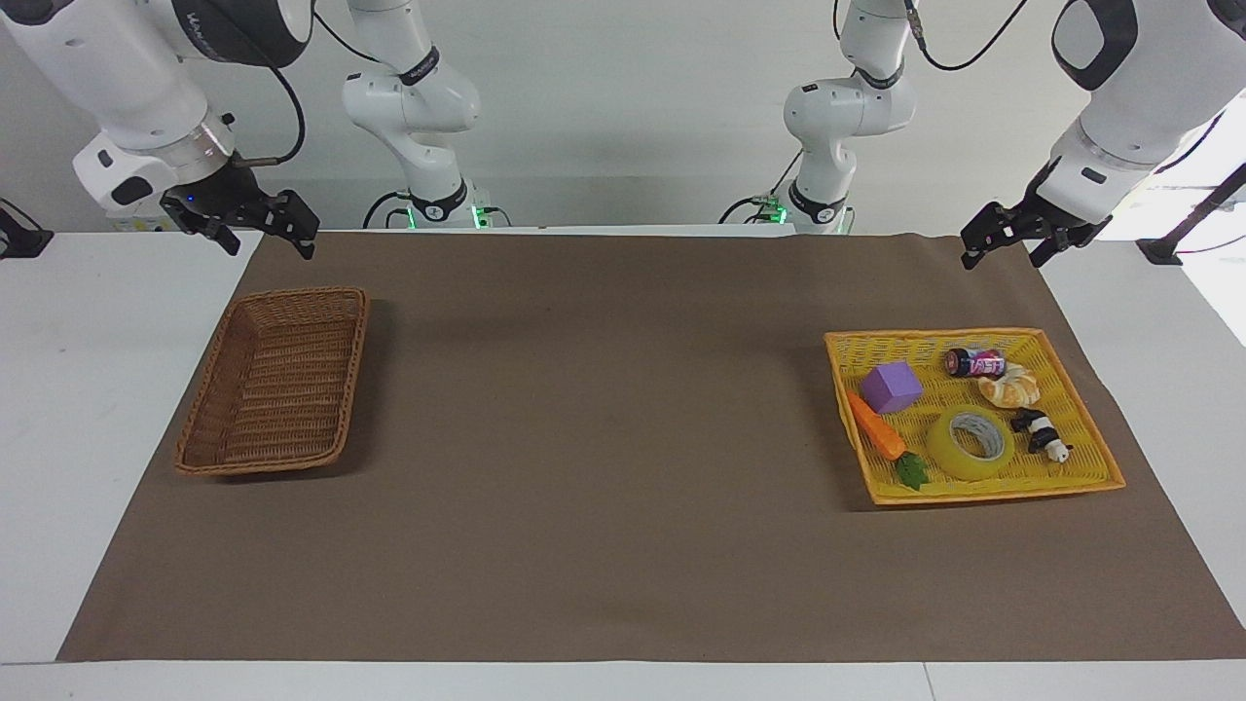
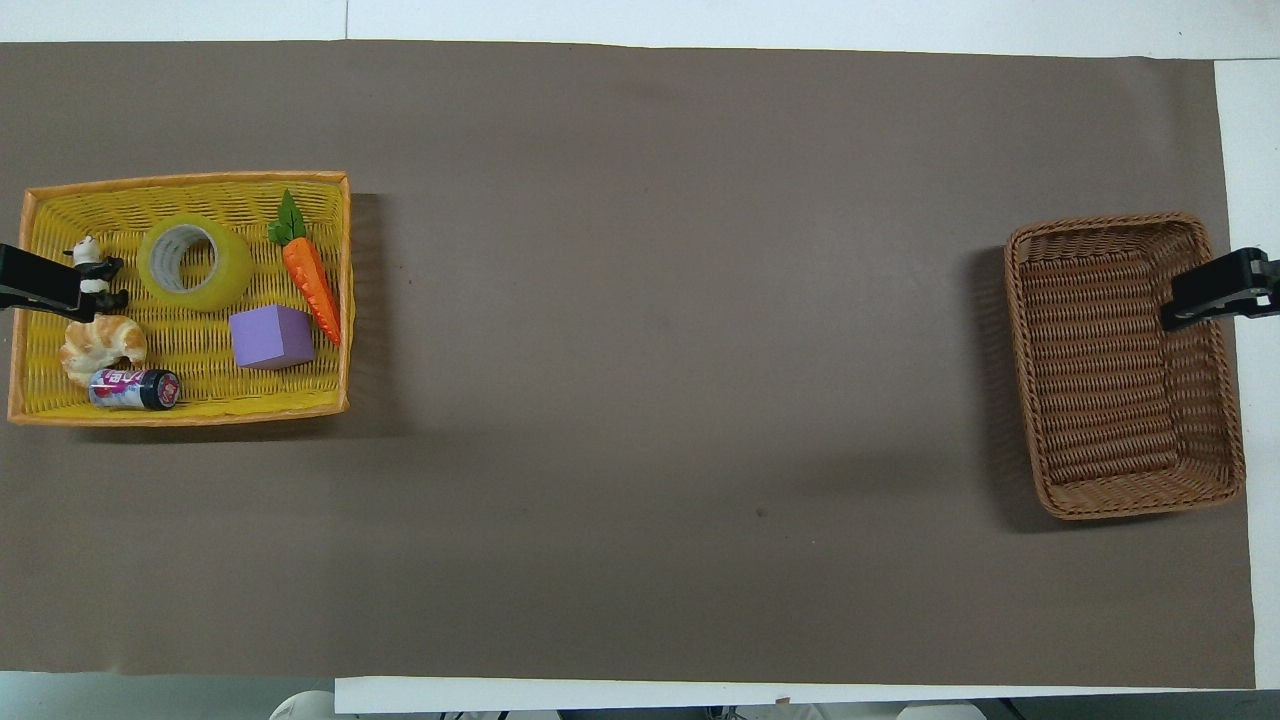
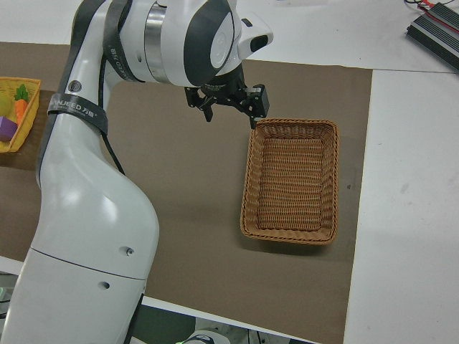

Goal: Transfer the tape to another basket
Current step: 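Move the left gripper toward the yellow tape roll in the yellow basket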

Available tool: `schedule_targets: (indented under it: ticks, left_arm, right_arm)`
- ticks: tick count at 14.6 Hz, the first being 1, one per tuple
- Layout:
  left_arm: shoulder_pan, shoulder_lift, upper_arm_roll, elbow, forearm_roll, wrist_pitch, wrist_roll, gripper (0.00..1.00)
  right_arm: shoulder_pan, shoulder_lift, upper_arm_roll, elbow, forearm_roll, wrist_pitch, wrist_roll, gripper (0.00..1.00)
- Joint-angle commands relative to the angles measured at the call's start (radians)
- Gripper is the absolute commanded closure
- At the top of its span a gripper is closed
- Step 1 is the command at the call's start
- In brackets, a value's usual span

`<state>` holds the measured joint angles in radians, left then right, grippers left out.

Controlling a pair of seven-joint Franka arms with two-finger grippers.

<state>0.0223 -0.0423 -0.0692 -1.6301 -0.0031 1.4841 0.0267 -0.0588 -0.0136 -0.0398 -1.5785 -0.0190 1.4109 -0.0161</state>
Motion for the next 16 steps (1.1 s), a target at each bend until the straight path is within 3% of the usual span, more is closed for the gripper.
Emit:
schedule_targets:
  ticks: [1, 2, 7, 10, 12, 14, 16]
  left_arm:
    - [-0.001, -0.025, -0.001, -0.037, -0.012, 0.04, -0.008, 0.0]
    - [0.007, -0.028, -0.001, -0.045, -0.012, 0.077, -0.011, 0.0]
    - [0.051, -0.013, -0.001, -0.29, -0.012, 0.41, -0.005, 0.04]
    - [0.07, 0.114, 0.0, -0.3, -0.012, 0.574, 0.001, 0.05]
    - [0.145, 0.172, -0.001, -0.298, -0.012, 0.677, 0.018, 0.07]
    - [0.172, 0.219, 0.0, -0.297, -0.012, 0.749, 0.074, 0.16]
    - [0.176, 0.265, 0.0, -0.295, -0.012, 0.804, 0.073, 0.17]
  right_arm:
    - [-0.003, -0.023, -0.005, -0.026, 0.018, -0.001, -0.021, 0.0]
    - [-0.003, -0.023, -0.005, -0.026, 0.018, -0.001, -0.021, 0.0]
    - [-0.003, -0.023, -0.005, -0.026, 0.018, -0.001, -0.021, 0.0]
    - [-0.003, -0.023, -0.005, -0.026, 0.018, -0.001, -0.021, 0.0]
    - [-0.003, -0.023, -0.003, -0.026, 0.018, -0.001, -0.021, 0.0]
    - [-0.003, -0.023, -0.005, -0.026, 0.018, -0.001, -0.021, 0.0]
    - [-0.003, -0.023, -0.005, -0.026, 0.018, -0.001, -0.021, 0.0]
